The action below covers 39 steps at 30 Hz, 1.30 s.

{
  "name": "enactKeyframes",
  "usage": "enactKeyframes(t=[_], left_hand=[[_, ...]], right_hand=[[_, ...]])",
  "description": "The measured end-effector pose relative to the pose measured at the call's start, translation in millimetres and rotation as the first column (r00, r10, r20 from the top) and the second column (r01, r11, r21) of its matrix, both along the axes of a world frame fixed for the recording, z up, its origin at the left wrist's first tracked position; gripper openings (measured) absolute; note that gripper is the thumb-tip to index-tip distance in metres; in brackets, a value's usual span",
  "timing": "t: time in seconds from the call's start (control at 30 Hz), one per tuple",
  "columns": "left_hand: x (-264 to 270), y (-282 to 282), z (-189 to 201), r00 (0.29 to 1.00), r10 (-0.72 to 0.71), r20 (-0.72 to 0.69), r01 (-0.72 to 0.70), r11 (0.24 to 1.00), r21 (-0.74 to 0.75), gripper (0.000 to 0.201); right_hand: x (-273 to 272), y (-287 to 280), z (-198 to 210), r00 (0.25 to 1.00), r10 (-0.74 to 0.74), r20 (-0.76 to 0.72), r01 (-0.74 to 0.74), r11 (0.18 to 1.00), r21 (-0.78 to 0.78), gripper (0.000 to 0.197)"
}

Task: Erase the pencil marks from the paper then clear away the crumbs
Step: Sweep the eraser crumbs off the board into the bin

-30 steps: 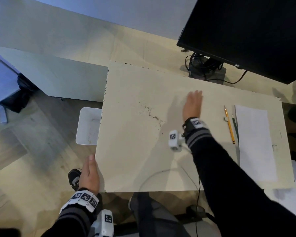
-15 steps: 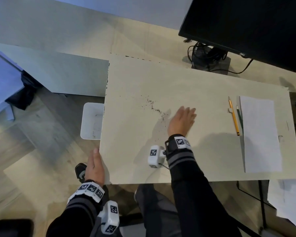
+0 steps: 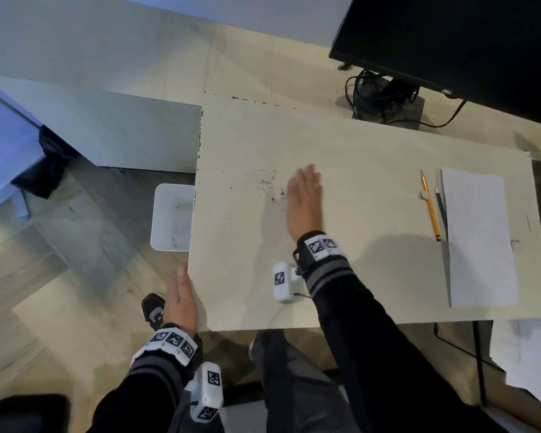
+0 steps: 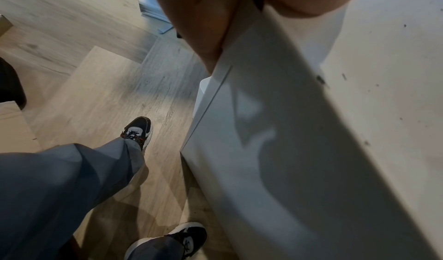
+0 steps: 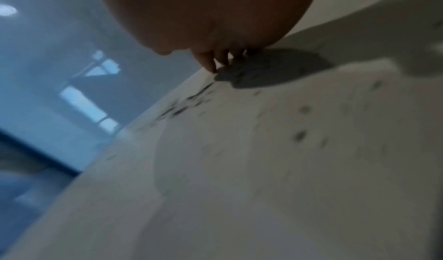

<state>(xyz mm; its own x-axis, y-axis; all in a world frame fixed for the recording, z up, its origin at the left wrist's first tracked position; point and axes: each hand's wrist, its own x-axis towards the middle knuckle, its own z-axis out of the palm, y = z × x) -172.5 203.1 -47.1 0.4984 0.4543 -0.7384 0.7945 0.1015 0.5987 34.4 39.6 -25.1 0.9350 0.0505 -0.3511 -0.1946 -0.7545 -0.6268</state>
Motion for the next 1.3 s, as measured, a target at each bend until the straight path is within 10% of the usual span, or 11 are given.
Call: enactKeyframes(t=[0.1,0.23,0.37,0.47,0.57,0.7,0.87,1.07,1.2,1.3], left_hand=[[0,0,4,1.0,-0.017,0.014,0.018,0.999,-0.036,0.055],[-4,6,1,0.997,-0.06,-0.047,0.055,0.992,-0.109,0.068],[-6,10,5,0.987,-0.102,-0.123,0.085,0.987,-0.133,0.088],[-9,10,12,0.981,-0.173,-0.085,0.16,0.977,-0.141,0.075],[-16,13,8,0.97,-0.23,-0.081,0.217,0.966,-0.143,0.078],[-26,17,-8,0.959,-0.252,-0.128,0.233,0.962,-0.141,0.086],[-21,13,6,0.962,-0.259,-0.091,0.247,0.96,-0.13,0.053],[-24,12,2,0.967,-0.229,-0.111,0.218,0.97,-0.109,0.06],[-20,7,7,0.983,-0.17,-0.065,0.16,0.978,-0.134,0.056],[-19,7,8,0.985,-0.171,-0.034,0.166,0.977,-0.132,0.049]], right_hand=[[-19,8,12,0.984,-0.178,-0.008,0.175,0.954,0.244,0.048],[-19,-33,2,0.771,-0.635,0.045,0.616,0.763,0.195,0.055],[-46,22,-17,0.926,-0.367,0.084,0.37,0.929,-0.017,0.054],[-56,80,-13,0.979,-0.193,0.066,0.182,0.973,0.141,0.053],[-55,58,-4,0.904,-0.408,0.13,0.344,0.872,0.348,0.05],[-68,-4,-16,0.742,-0.657,0.13,0.626,0.749,0.217,0.056],[-77,59,-20,0.952,-0.292,0.093,0.278,0.95,0.144,0.06],[-67,8,-14,0.743,-0.663,0.095,0.61,0.729,0.311,0.05],[-61,43,-25,0.885,-0.439,0.155,0.426,0.898,0.109,0.058],[-63,92,-16,0.947,-0.283,0.155,0.226,0.925,0.307,0.051]])
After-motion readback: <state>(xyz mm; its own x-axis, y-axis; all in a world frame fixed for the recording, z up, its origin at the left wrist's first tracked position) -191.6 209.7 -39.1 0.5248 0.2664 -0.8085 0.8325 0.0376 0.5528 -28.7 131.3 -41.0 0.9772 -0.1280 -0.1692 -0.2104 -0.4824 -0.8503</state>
